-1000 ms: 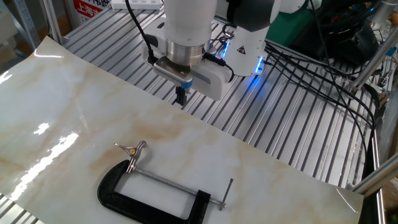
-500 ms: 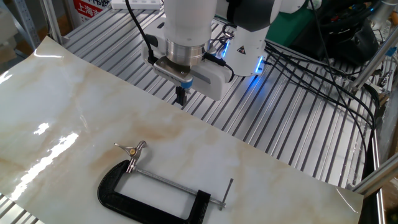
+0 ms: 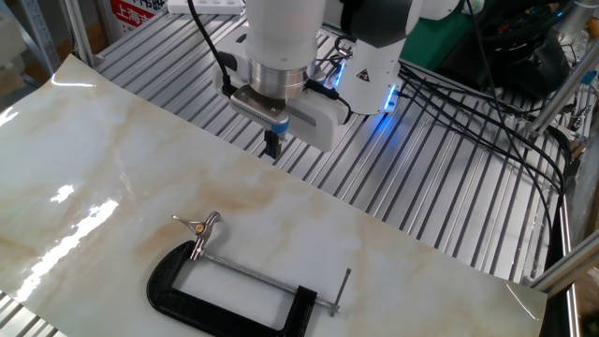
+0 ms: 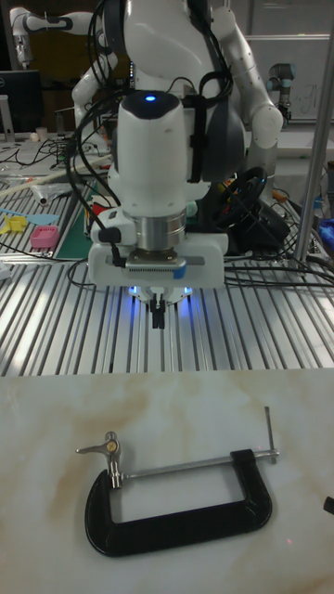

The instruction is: Turn off the water tap

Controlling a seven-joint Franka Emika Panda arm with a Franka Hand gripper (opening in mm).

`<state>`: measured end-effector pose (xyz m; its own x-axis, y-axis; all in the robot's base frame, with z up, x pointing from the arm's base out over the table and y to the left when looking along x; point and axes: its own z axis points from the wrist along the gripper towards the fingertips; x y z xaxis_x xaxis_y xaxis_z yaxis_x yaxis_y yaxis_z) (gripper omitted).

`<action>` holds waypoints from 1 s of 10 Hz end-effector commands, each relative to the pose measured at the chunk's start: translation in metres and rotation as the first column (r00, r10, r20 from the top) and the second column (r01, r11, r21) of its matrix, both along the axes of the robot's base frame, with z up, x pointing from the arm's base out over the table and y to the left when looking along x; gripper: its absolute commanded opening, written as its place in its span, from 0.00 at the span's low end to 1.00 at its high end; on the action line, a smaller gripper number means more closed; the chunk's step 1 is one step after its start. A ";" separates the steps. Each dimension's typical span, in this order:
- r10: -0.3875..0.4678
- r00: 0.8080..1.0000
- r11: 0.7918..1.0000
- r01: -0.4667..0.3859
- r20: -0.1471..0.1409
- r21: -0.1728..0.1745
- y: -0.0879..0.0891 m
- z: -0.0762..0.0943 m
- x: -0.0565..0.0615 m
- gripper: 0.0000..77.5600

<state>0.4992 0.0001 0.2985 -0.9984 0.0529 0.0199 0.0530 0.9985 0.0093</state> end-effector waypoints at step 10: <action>-0.257 0.965 0.966 0.259 -0.060 0.024 -0.010 -0.005 0.027 0.00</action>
